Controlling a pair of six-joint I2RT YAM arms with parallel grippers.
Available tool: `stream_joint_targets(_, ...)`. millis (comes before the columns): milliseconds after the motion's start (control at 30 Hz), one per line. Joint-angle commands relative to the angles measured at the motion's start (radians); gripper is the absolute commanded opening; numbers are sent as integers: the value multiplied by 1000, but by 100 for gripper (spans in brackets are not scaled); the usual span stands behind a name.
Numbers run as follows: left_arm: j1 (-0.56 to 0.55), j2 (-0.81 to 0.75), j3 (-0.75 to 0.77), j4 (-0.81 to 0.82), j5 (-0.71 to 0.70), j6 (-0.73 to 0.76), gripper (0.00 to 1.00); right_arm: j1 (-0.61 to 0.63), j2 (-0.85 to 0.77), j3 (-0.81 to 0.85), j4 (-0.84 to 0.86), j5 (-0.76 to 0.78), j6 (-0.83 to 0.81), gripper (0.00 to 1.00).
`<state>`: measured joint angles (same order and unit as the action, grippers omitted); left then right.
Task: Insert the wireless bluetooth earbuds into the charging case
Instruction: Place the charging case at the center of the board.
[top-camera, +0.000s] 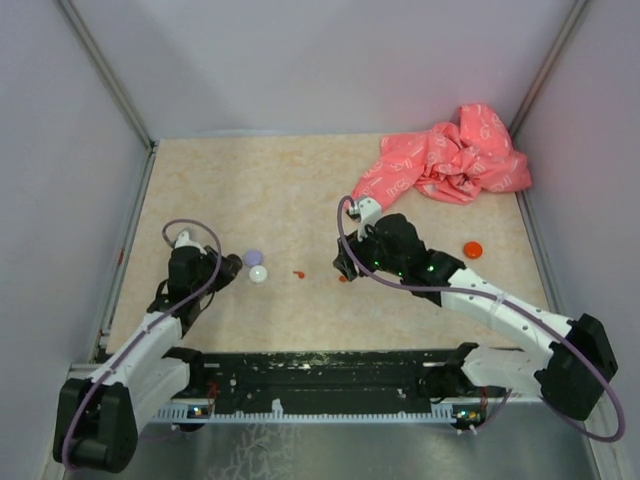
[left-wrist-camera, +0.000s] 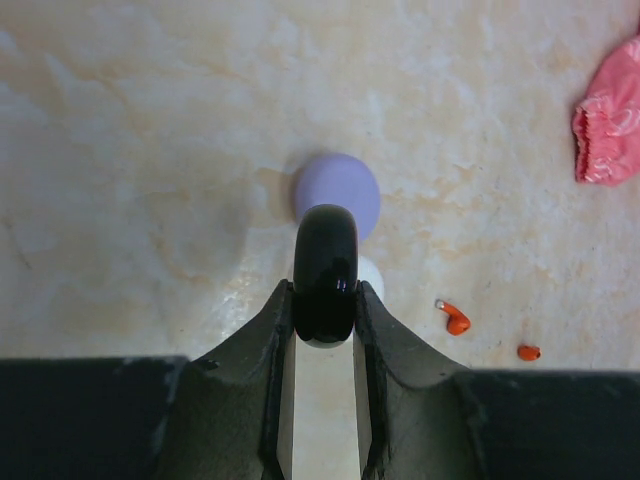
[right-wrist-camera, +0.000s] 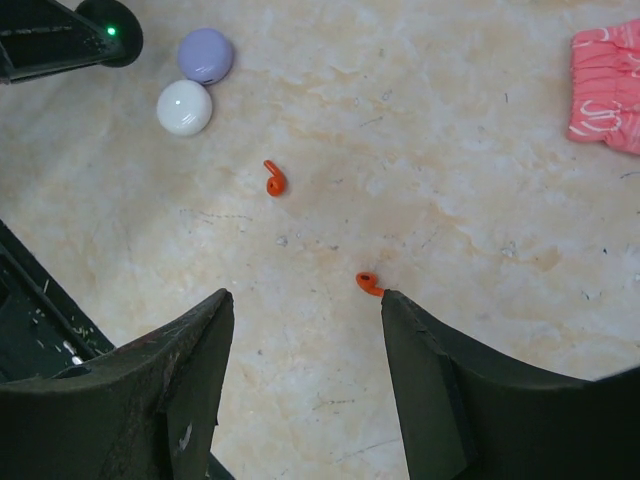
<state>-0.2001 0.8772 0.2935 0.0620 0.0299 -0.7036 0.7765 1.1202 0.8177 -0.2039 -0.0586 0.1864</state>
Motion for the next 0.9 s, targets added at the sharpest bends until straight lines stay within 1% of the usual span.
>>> stream_joint_targets(0,70,44,-24,-13,30,-64,11,1,-51,-24,34,55,8,61)
stream_joint_targets(167,90,122,-40,63,73,-88,20,1,-75,-51,39,72,6,61)
stream_joint_targets(300,91,206,-32,90,99,-95,25,2,-73,-61,45,84,3,61)
stream_joint_targets(367,91,235,-26,104,121,-100,34,1,-67,-64,48,87,1,61)
stream_joint_targets(467,91,249,-8,91,135,-100,54,1,-57,-63,40,100,-1,61)
stream_joint_targets(533,91,233,4,58,127,-88,67,1,-47,-53,16,129,-1,61)
stream_joint_targets(633,91,179,24,-20,90,-55,81,-1,-25,-27,-32,190,1,61)
stream_joint_targets(767,91,93,64,-139,31,-12,93,-9,1,-3,-65,213,8,62)
stream_joint_targets(867,91,28,109,-232,-5,37,97,-16,27,21,-100,234,27,63)
